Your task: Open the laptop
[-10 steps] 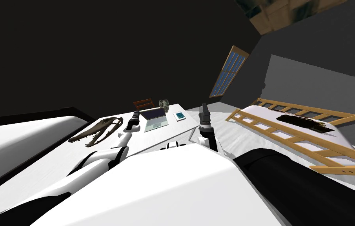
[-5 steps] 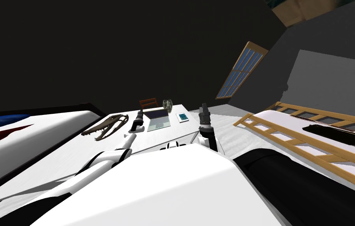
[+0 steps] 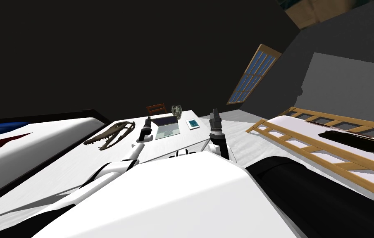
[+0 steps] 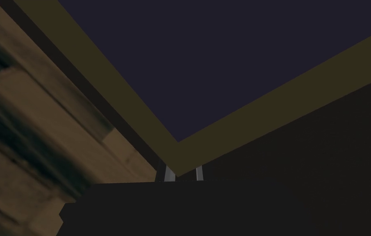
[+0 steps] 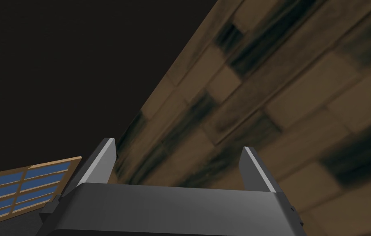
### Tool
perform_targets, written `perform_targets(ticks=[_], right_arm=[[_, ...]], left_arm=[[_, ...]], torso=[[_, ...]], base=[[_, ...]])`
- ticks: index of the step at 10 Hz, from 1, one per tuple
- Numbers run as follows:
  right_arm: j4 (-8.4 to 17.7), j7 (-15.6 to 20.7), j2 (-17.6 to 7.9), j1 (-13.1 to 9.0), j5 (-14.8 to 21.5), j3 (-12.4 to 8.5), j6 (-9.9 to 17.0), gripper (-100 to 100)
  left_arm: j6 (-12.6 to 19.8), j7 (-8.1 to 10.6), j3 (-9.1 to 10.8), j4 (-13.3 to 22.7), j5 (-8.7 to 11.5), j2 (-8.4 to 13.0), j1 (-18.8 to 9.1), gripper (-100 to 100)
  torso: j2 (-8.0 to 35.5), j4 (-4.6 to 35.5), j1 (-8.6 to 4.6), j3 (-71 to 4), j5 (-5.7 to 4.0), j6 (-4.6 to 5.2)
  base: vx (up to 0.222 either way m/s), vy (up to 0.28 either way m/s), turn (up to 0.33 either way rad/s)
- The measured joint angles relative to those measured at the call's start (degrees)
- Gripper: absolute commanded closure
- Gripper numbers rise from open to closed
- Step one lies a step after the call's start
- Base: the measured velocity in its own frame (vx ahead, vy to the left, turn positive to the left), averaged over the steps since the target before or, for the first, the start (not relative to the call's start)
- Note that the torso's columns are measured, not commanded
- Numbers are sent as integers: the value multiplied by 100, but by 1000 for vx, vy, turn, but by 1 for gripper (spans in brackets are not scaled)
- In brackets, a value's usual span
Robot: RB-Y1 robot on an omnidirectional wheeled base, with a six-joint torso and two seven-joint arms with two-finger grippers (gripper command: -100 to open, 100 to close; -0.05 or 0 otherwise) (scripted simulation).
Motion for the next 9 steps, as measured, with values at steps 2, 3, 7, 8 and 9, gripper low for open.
perform_targets(ticks=[2, 3, 7, 8, 9], right_arm=[[0, 0, 0, 0, 0, 0, 0, 0], [0, 0, 0, 0, 0, 0, 0, 0], [0, 0, 0, 0, 0, 0, 0, 0], [0, 0, 0, 0, 0, 0, 0, 0], [0, 0, 0, 0, 0, 0, 0, 0]], left_arm=[[-272, -169, -34, -295, 46, -104, 356, 100], [-438, -179, -66, -197, 39, -130, 372, 100], [-942, -290, -184, -141, 52, -276, 596, 100], [-950, -290, -193, -135, 49, -283, 596, 100], [-947, -291, -197, -139, 48, -288, 595, 100]], torso=[[3, 13, 13, -1, -10, 13], [4, 18, 16, -10, -14, 14], [6, 59, 35, 1, -32, -21], [7, 70, 44, 7, -35, -32], [6, 71, 36, 7, -33, -39]], base=[[0, 2, 1], [-2, 11, -37], [-2, 10, -24], [2, -10, 21], [0, 0, 0]])
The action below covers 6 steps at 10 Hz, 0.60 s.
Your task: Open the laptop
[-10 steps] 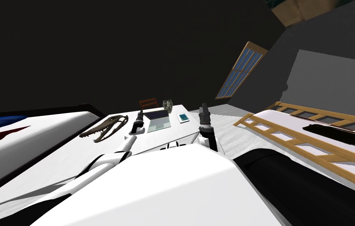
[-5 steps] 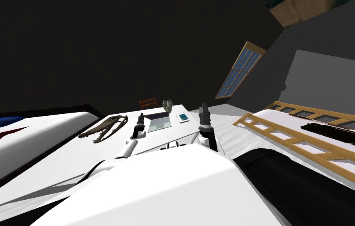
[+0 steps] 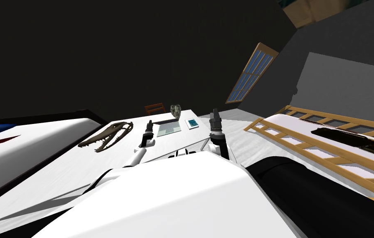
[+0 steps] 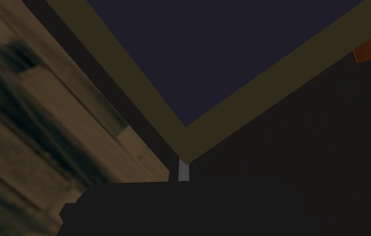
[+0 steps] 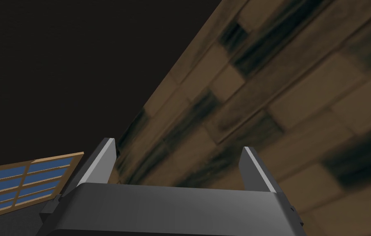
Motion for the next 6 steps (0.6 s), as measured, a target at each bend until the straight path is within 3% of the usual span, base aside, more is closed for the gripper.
perform_targets(ticks=[4, 6], right_arm=[[0, 0, 0, 0, 0, 0, 0, 0], [0, 0, 0, 0, 0, 0, 0, 0]], left_arm=[[14, -2, -1, -1, 1, -3, 6, 100], [-209, -118, -47, -135, 39, -91, 231, 100]], torso=[[-1, 7, -4, 4, -5, -2], [-2, 4, -22, 24, -3, 1]], base=[[-1, 1, -11], [-1, 5, -26]])
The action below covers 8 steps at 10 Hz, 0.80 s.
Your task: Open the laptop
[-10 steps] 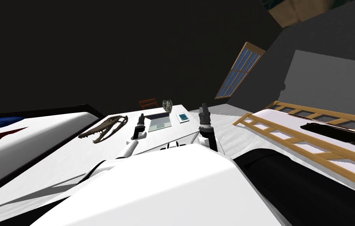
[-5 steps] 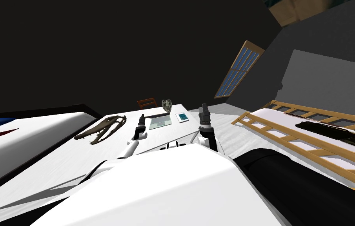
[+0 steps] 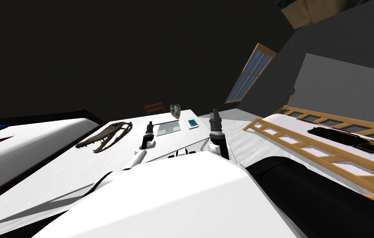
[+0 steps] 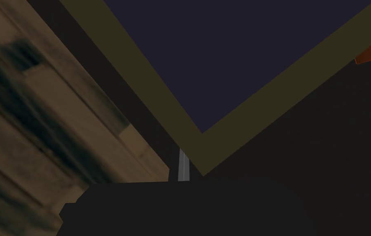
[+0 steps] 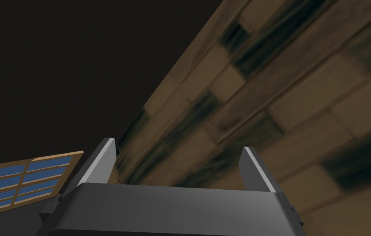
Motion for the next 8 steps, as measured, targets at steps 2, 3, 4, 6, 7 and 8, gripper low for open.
perform_targets(ticks=[2, 3, 4, 6, 7, 8], right_arm=[[0, 0, 0, 0, 0, 0, 0, 0], [0, 0, 0, 0, 0, 0, 0, 0], [0, 0, 0, 0, 0, 0, 0, 0], [0, 0, 0, 0, 0, 0, 0, 0], [0, 0, 0, 0, 0, 0, 0, 0], [0, 0, 0, 0, 0, 0, 0, 0]], left_arm=[[-305, -50, -52, 74, 24, -39, 85, 100], [-443, -79, -70, 96, 30, -70, 117, 100], [-504, -89, -78, 97, 31, -77, 141, 100], [-507, -94, -77, 62, 34, -77, 163, -100], [-424, -69, -54, 23, 28, -29, 113, -100], [-354, -38, -34, 107, 14, 0, -27, -100]], torso=[[1, 0, 6, -8, -2, -2], [4, 0, 18, -12, -1, -3], [4, 5, 20, -11, -4, -3], [4, 5, 19, -12, -4, -2], [33, 0, -7, 3, 1, -3], [64, 2, -38, 23, -1, -2]], base=[[-2, 14, -26], [0, 0, 0], [1, -6, 14], [-19, -9, 7], [-62, -29, 24], [-56, -33, 10]])
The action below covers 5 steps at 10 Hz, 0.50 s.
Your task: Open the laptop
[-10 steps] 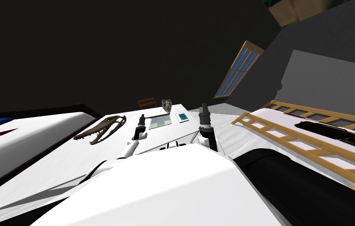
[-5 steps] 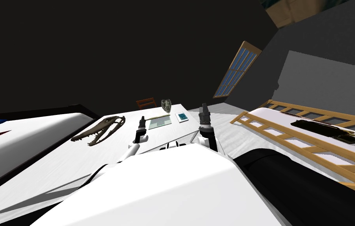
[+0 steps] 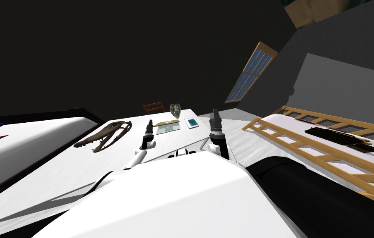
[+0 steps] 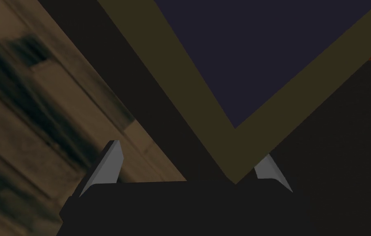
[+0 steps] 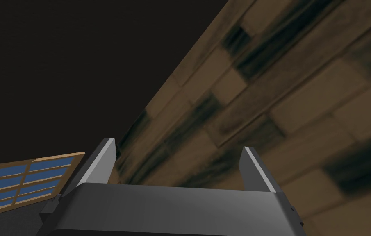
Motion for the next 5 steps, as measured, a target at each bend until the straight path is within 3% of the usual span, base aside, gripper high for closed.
perform_targets(ticks=[5], right_arm=[[0, 0, 0, 0, 0, 0, 0, 0]], left_arm=[[504, 108, 119, -133, -26, 190, -346, -100]], torso=[[3, -3, 1, 2, 3, -2]], base=[[-50, -31, 11]])
